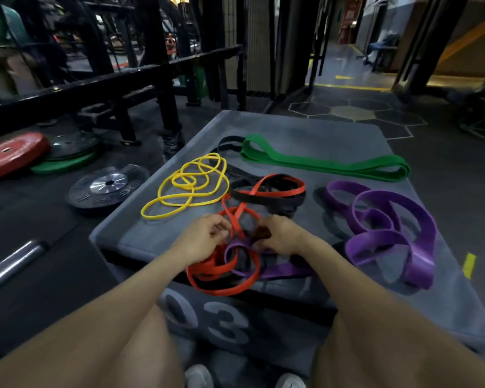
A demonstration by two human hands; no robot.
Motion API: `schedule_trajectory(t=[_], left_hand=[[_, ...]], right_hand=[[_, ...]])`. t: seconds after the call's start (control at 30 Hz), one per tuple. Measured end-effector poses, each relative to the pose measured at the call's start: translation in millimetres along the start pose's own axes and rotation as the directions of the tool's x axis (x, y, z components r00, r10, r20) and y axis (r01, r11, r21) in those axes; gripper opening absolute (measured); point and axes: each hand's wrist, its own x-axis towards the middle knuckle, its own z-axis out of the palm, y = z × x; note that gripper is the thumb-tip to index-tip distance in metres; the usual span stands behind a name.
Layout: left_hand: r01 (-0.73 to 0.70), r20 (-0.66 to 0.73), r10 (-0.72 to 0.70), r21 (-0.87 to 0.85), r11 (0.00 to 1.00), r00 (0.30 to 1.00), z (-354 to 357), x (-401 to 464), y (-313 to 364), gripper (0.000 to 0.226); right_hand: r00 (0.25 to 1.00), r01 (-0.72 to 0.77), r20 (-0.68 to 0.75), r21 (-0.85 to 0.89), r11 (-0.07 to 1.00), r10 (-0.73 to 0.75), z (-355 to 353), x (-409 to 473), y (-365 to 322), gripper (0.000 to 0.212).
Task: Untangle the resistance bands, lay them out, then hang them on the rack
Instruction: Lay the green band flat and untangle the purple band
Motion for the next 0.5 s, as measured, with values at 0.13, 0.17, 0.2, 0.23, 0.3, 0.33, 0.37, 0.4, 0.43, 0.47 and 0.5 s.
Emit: schedule_trajectory(t=[0.13, 0.17, 0.2, 0.23, 0.3, 0.33, 0.37, 0.4, 0.43, 0.47, 0.5], left_hand=[[-0.076, -0.013, 0.076, -0.007, 0.997, 0.997, 10, -7, 0, 0.015], [-0.100, -0.007, 0.101, 0.018, 0.995, 0.995, 12, -10, 0, 0.027], [-0.119, -0.015, 0.120, 0.017, 0.993, 0.993, 13, -11, 0, 0.038], [-0.115, -0.034, 0.115, -0.003, 0.993, 0.993, 12, -12, 3, 0.045], [-0.087, -0.088, 0.083, -0.044, 0.995, 0.993, 7, -13, 10, 0.051], [-0.091, -0.103, 0.089, -0.008, 0.996, 0.991, 5, -15, 13, 0.058], [-0.109, -0.103, 0.116, 0.073, 0.991, 0.988, 4, -17, 17, 0.067], [-0.130, -0.089, 0.147, 0.178, 0.975, 0.985, 4, -21, 20, 0.076], [-0.154, -0.070, 0.180, 0.280, 0.947, 0.981, 4, -24, 22, 0.084], [-0.166, -0.050, 0.197, 0.363, 0.917, 0.979, 6, -27, 24, 0.089], [-0.164, -0.034, 0.198, 0.435, 0.885, 0.980, 9, -27, 23, 0.090]], right_hand=[[0.998, 0.035, 0.055, 0.110, 0.993, -0.041, -6, 0, 4, 0.020], [0.998, 0.046, 0.041, 0.098, 0.994, -0.050, -4, 2, 5, 0.012], [0.998, 0.055, -0.002, 0.097, 0.994, -0.055, -3, 6, 7, 0.004], [0.997, 0.042, -0.073, 0.116, 0.992, -0.034, -3, 9, 9, 0.005], [0.970, -0.043, -0.227, 0.173, 0.984, 0.082, -6, 17, 14, 0.003], [0.950, -0.095, -0.274, 0.207, 0.974, 0.151, -8, 19, 17, 0.009], [0.933, -0.135, -0.296, 0.242, 0.961, 0.206, -10, 21, 20, 0.014], [0.916, -0.172, -0.306, 0.279, 0.945, 0.257, -12, 21, 23, 0.018], [0.901, -0.194, -0.317, 0.319, 0.928, 0.297, -14, 20, 24, 0.020], [0.886, -0.204, -0.328, 0.358, 0.911, 0.327, -15, 20, 25, 0.022], [0.880, -0.200, -0.335, 0.384, 0.901, 0.338, -16, 19, 26, 0.023]])
